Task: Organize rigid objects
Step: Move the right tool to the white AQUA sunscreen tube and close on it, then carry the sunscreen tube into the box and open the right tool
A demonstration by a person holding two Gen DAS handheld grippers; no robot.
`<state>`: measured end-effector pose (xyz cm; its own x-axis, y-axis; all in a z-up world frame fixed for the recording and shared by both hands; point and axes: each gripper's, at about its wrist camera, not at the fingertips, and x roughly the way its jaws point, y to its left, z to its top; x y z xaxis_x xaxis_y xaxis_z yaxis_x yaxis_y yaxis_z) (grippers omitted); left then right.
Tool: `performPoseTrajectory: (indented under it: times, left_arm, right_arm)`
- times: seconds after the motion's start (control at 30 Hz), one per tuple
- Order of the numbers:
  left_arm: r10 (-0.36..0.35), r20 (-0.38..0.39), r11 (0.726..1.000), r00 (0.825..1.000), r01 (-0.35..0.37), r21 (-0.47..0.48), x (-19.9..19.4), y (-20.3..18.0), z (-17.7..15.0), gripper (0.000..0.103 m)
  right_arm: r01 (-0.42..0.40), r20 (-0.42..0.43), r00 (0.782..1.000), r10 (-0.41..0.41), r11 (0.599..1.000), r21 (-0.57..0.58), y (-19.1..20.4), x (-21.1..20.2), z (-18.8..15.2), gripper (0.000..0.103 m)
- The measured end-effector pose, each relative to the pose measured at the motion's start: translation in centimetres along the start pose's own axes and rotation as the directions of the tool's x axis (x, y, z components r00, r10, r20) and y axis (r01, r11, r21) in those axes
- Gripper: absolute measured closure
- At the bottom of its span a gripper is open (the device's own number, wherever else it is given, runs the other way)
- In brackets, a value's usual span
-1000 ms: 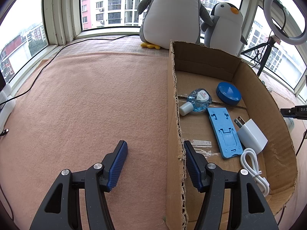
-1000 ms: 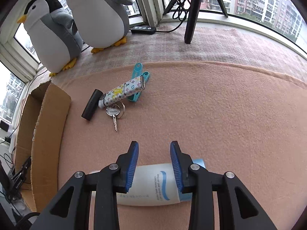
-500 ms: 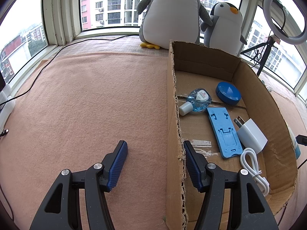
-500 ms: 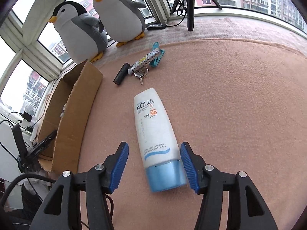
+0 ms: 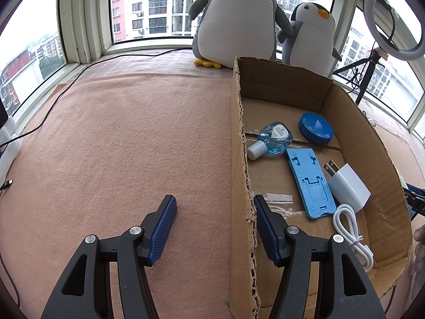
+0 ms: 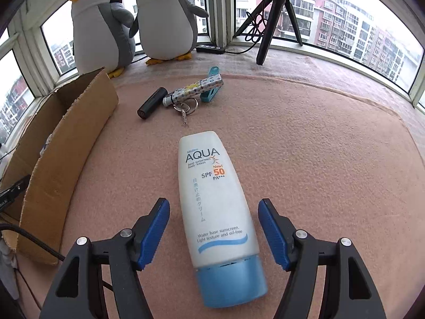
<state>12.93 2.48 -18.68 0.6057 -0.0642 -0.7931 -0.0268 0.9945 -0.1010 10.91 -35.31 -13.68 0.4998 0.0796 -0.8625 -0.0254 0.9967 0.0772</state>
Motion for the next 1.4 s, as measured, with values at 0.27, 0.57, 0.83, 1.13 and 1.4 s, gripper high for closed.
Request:
performPoseTrajectory:
  times: [0.27,0.57,0.83,1.13,1.4]
  left_arm:
    - [0.0,0.0,1.0,1.0,0.0,0.0,0.0,0.0,0.0,0.039]
    - [0.0,0.0,1.0,1.0,0.0,0.0,0.0,0.0,0.0,0.04]
    - [0.0,0.001,1.0,1.0,0.0,0.0,0.0,0.0,0.0,0.04]
    - [0.0,0.001,1.0,1.0,0.0,0.0,0.0,0.0,-0.1,0.039]
    - [-0.001,0.001,1.0,1.0,0.001,0.0,0.0,0.0,-0.1,0.04]
  right_arm:
    - [0.045,0.015,0.999,-0.045,0.998,-0.034,0.9,0.5,-0.5,0.047]
    - [0.048,0.013,0.999,-0.048,0.999,-0.023,0.8,0.4,0.0,0.059]
    - [0.021,0.049,0.999,-0.022,0.999,0.029,0.2,-1.4,0.9,0.059]
    - [-0.025,0.133,0.991,0.02,0.999,0.03,1.9,-3.9,3.2,0.059]
    - [-0.082,0.21,0.974,0.083,0.997,-0.016,5.9,-5.7,6.0,0.059]
